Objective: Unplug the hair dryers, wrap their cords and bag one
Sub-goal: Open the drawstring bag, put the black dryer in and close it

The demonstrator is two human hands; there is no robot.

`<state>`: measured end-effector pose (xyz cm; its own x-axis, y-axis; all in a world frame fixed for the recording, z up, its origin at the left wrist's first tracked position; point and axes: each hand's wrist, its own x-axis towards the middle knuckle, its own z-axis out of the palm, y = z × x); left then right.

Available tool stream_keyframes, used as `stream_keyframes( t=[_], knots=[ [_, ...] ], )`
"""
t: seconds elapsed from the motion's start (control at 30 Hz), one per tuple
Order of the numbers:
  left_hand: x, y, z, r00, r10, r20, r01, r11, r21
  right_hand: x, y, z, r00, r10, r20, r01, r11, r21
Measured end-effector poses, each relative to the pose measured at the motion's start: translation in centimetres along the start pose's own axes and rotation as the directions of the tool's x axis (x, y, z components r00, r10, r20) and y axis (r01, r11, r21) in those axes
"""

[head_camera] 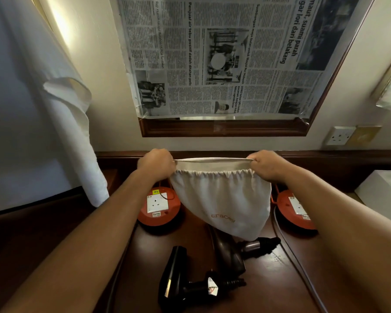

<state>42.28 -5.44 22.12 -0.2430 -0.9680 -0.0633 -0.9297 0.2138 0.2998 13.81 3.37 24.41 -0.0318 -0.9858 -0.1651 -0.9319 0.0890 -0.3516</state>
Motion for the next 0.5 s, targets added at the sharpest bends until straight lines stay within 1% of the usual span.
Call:
stream_keyframes(
  t=[0.07,0.17,0.23,0.3,0.4,0.5],
  knots=[
    [0.1,-1.8,-0.6,0.998,-0.065,-0.019,0.063,0.996,-0.062,-0.4,1.2,-1.3,1.0,0.003,-0.021,-0.005,0.997,-0.072],
    [-0.1,-2.8,-1.1,0.998,-0.049,-0.036,0.045,0.995,-0.088,-0.8,2.9,-2.6,0.998,0.007,-0.062,-0.01,0.998,-0.055],
    [-0.2,-2.3,-1.1,0.996,-0.05,-0.073,0.044,0.995,-0.088,-0.8,3.1,-2.6,0.996,0.029,-0.084,-0.031,0.999,-0.022],
    [0.0,-1.8,-1.0,0.995,-0.038,-0.093,0.026,0.992,-0.122,-0.8,3.1,-2.5,0.993,0.056,-0.102,-0.056,0.998,0.008],
    [0.2,-1.1,-0.8,0.994,-0.019,-0.11,-0.007,0.974,-0.228,-0.7,3.8,-2.4,0.979,0.121,-0.166,-0.106,0.99,0.098],
    [0.3,-0.5,-0.5,0.987,-0.068,-0.145,0.012,0.934,-0.358,-1.0,4.4,-2.5,0.963,0.175,-0.207,-0.132,0.97,0.206]
  ],
)
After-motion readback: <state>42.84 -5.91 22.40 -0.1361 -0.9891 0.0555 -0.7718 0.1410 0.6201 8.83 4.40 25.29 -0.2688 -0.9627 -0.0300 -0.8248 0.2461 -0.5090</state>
